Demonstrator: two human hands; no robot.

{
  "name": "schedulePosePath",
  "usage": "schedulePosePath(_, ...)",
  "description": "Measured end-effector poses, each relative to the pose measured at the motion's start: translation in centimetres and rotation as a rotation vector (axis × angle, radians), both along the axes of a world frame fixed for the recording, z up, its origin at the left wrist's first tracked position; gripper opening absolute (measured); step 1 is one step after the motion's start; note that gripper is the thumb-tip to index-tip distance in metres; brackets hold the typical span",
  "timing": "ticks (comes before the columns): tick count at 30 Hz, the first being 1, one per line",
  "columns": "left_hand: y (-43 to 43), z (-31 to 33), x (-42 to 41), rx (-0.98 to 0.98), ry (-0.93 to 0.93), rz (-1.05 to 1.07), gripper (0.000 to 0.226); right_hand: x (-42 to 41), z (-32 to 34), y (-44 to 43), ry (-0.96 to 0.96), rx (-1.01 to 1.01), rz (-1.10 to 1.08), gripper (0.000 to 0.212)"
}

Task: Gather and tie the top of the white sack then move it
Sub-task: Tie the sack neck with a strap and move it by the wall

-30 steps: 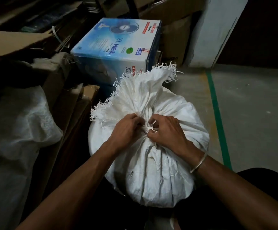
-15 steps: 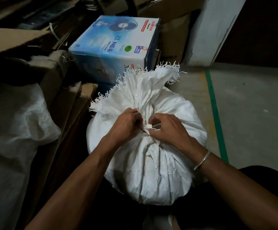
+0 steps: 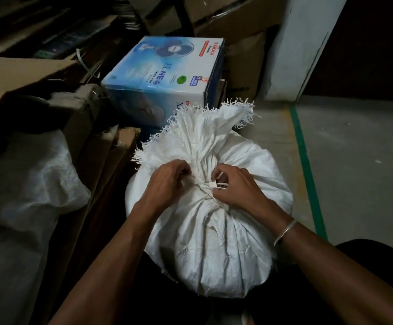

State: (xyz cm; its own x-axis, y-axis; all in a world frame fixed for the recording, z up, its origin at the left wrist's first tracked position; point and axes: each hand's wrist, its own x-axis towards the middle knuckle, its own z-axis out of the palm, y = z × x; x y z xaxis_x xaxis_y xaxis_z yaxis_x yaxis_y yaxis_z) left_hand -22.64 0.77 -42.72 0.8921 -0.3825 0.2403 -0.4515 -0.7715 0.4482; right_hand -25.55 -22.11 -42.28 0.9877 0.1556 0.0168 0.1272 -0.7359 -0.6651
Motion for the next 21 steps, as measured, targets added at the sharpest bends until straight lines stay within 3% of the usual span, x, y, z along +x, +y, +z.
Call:
schedulePosePath(7, -0.7, 0.4, 0.0, 0.056, -0.042, -0.015, 0.006, -0.1, -0.2, 0.1, -0.088, 0.062, 0.028, 0.016)
schedulePosePath(21, 0.0, -0.2, 0.5, -0.199, 0.195, 0.041, 0.010, -0.3, -0.8, -0.2, -0.085, 0.074, 0.057, 0.016)
